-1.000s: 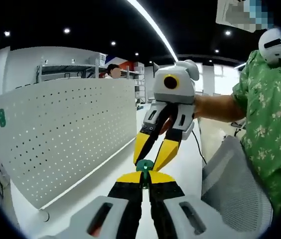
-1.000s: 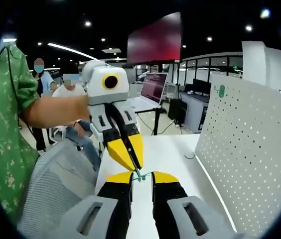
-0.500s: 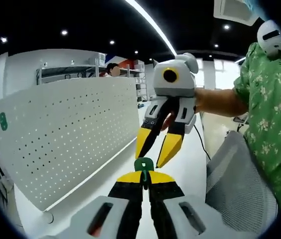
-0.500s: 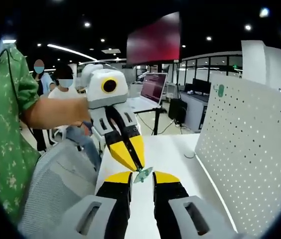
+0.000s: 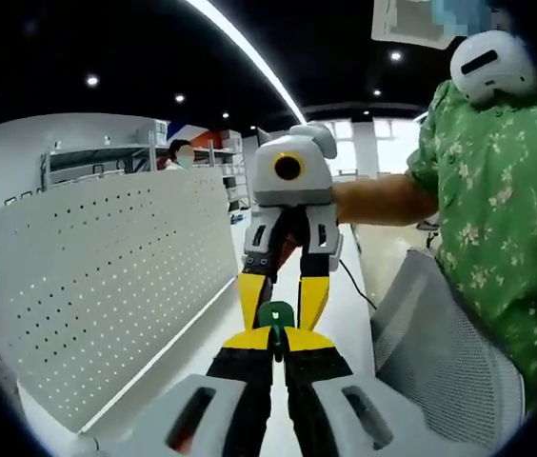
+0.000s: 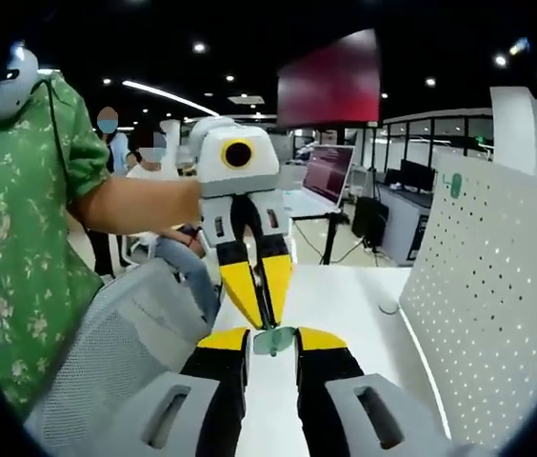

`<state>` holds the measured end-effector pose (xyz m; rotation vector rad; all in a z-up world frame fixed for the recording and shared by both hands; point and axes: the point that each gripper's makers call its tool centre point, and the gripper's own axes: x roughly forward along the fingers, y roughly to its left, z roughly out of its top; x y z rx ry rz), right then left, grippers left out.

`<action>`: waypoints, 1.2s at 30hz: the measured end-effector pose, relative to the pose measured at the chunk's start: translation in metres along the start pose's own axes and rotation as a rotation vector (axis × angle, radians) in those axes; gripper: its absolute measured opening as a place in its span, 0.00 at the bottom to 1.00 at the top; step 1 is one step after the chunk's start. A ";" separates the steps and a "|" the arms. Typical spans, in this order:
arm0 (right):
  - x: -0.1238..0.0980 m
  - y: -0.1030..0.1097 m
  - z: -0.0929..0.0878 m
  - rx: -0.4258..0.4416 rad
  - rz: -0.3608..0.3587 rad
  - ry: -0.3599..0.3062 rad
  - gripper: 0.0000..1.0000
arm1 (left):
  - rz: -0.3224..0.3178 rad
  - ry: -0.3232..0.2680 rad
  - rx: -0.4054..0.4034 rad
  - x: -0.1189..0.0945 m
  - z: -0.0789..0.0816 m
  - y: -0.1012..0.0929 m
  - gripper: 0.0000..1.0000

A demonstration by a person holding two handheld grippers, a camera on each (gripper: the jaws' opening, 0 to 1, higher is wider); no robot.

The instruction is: Insert the hook assembly into the mounting plate slot until the hook locks in place.

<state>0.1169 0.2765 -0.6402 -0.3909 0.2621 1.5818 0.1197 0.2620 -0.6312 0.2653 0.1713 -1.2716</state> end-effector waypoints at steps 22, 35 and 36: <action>-0.009 -0.009 0.014 0.024 -0.041 -0.085 0.16 | 0.060 -0.121 -0.039 -0.004 0.015 0.009 0.04; -0.010 -0.006 0.024 0.044 -0.038 -0.129 0.15 | 0.076 -0.172 -0.076 -0.010 0.024 0.011 0.08; -0.010 -0.005 0.025 0.043 -0.039 -0.130 0.15 | 0.079 -0.173 -0.076 -0.010 0.024 0.011 0.08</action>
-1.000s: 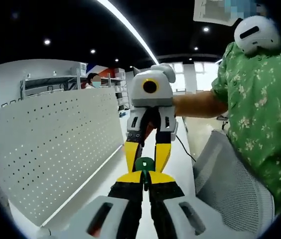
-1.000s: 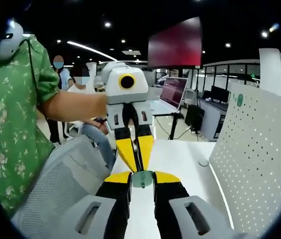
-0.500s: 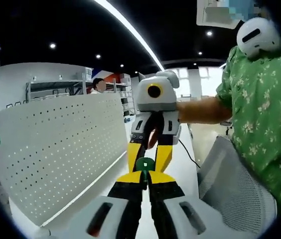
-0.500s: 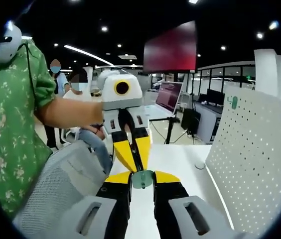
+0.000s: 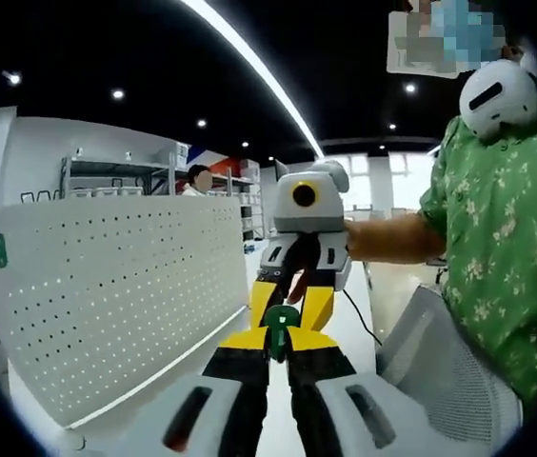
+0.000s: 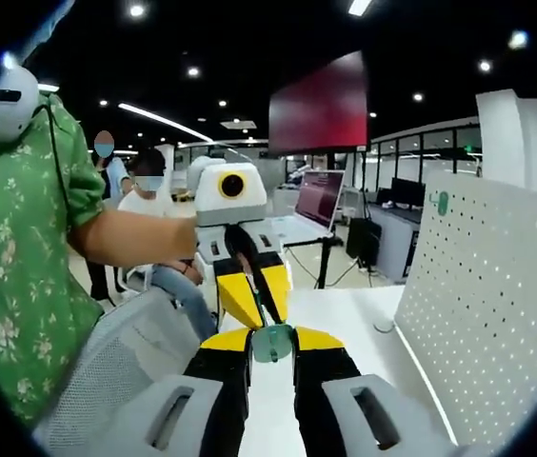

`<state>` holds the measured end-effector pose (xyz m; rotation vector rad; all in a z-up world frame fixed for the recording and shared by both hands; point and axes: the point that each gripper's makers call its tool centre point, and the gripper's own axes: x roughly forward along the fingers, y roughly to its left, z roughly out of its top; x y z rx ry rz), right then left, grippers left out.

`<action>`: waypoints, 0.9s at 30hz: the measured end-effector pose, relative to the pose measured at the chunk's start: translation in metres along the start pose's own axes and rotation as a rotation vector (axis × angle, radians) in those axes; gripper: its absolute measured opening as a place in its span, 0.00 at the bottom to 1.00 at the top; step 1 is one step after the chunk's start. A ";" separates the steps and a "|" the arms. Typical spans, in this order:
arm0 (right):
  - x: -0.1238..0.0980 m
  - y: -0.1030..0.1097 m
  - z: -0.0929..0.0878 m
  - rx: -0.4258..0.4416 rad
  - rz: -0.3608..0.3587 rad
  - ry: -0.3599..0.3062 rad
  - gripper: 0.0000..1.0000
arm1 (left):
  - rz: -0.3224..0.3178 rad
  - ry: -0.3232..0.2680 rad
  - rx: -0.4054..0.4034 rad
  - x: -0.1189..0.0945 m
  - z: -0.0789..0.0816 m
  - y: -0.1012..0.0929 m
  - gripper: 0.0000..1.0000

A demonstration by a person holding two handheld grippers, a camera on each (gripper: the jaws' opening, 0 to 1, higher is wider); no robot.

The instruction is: Insert the hook assembly into the mounting plate slot until the hook locks in place.

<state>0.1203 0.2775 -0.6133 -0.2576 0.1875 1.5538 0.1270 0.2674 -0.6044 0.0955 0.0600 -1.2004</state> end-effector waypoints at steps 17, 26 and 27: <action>-0.001 0.001 0.004 0.014 -0.002 -0.024 0.16 | -0.018 -0.027 0.007 0.000 0.005 -0.006 0.03; -0.002 -0.003 0.003 0.016 -0.006 -0.021 0.16 | -0.010 -0.033 -0.003 0.001 0.004 -0.003 0.03; -0.001 -0.003 0.003 0.017 -0.009 -0.019 0.16 | -0.005 -0.035 -0.005 0.001 0.004 -0.002 0.03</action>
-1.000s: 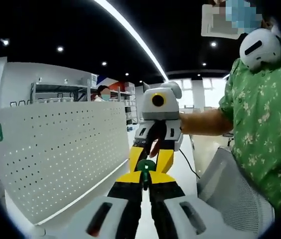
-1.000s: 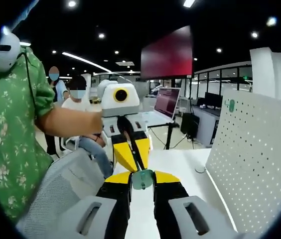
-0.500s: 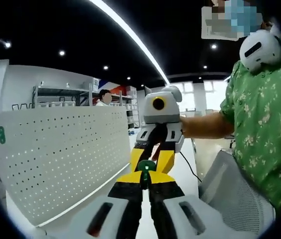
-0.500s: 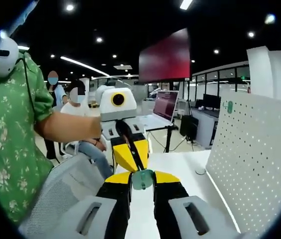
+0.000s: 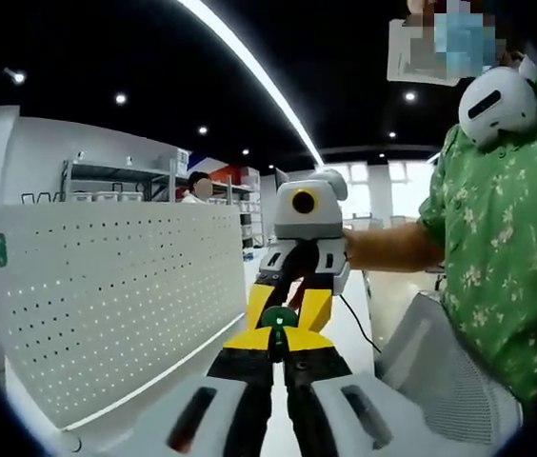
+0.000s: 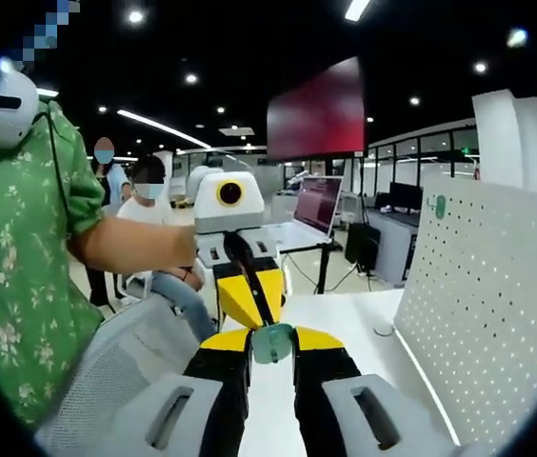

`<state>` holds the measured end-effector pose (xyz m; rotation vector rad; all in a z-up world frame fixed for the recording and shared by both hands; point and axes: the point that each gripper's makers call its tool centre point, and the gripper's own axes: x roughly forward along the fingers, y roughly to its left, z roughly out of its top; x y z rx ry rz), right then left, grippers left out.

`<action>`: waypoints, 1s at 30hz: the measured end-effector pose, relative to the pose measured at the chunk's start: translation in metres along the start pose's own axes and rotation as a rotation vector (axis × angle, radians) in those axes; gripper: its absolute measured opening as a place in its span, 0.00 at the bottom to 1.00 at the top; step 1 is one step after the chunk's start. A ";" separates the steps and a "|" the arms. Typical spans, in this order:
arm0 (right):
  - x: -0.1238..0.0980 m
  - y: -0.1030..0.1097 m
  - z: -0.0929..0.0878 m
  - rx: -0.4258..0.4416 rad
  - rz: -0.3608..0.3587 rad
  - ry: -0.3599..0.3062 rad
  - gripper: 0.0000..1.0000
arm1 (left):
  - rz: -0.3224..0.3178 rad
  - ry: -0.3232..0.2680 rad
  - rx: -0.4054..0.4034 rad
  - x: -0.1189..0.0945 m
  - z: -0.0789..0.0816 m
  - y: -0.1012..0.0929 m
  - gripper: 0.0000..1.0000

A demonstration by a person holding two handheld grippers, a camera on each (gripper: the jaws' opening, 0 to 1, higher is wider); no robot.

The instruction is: Insert the hook assembly into the mounting plate slot until the hook locks in place.

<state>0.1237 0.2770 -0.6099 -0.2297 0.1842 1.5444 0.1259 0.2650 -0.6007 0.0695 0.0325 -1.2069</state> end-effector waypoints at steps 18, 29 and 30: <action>-0.011 -0.024 -0.006 0.042 -0.131 0.024 0.28 | 0.167 -0.014 0.002 -0.007 0.002 0.032 0.02; -0.027 -0.042 -0.010 0.049 -0.251 0.021 0.39 | 0.300 -0.011 0.003 -0.015 0.002 0.055 0.02; -0.029 -0.043 -0.010 0.049 -0.258 0.017 0.39 | 0.316 -0.016 -0.001 -0.017 0.003 0.058 0.02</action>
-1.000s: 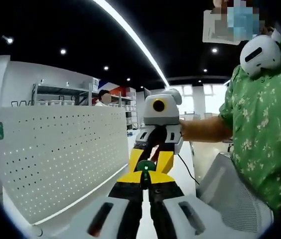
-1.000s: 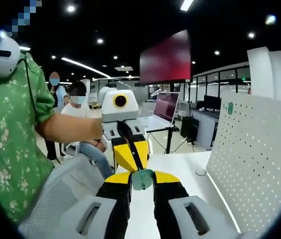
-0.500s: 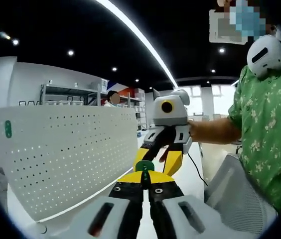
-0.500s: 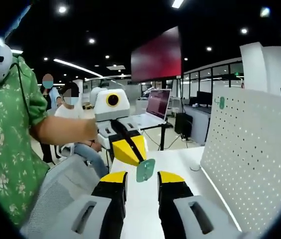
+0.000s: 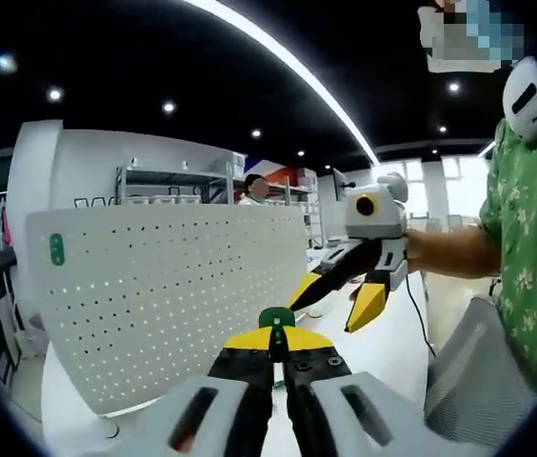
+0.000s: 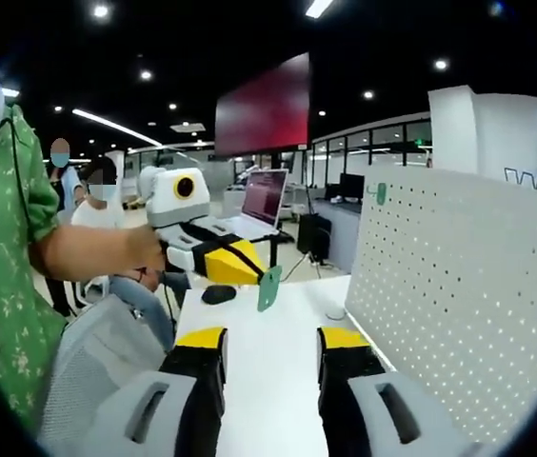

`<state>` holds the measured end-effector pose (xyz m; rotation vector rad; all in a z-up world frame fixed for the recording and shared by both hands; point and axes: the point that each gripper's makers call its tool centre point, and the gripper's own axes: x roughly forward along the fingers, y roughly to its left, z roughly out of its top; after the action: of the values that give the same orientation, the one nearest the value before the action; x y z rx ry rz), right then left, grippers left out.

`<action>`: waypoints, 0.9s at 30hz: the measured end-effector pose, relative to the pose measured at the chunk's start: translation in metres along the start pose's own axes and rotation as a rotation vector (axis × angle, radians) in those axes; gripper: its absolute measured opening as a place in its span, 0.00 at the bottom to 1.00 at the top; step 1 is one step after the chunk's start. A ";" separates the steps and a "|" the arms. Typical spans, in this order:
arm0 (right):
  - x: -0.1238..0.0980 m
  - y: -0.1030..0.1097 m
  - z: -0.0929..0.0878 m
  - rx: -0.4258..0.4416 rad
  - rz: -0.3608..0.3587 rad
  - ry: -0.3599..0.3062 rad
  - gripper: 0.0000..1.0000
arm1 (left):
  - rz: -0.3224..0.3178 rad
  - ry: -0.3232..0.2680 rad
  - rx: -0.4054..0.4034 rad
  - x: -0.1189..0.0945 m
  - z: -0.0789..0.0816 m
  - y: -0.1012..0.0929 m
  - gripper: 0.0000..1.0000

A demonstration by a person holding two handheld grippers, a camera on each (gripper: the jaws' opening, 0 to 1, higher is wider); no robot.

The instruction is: Insert the hook assembly into the mounting plate slot until the hook locks in place.

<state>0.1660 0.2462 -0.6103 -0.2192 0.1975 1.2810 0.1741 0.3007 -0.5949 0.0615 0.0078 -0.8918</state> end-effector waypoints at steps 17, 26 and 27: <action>-0.033 -0.029 -0.002 0.084 -0.249 -0.048 0.63 | 0.164 -0.044 -0.047 -0.005 0.010 0.037 0.02; -0.043 -0.022 -0.008 0.071 -0.306 -0.049 0.70 | 0.269 -0.081 -0.040 -0.006 0.025 0.057 0.02; -0.044 -0.022 -0.008 0.073 -0.309 -0.049 0.70 | 0.285 -0.086 -0.039 -0.006 0.027 0.060 0.02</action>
<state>0.1749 0.1972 -0.6052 -0.1488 0.1613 0.9694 0.2165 0.3414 -0.5649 -0.0121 -0.0625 -0.6080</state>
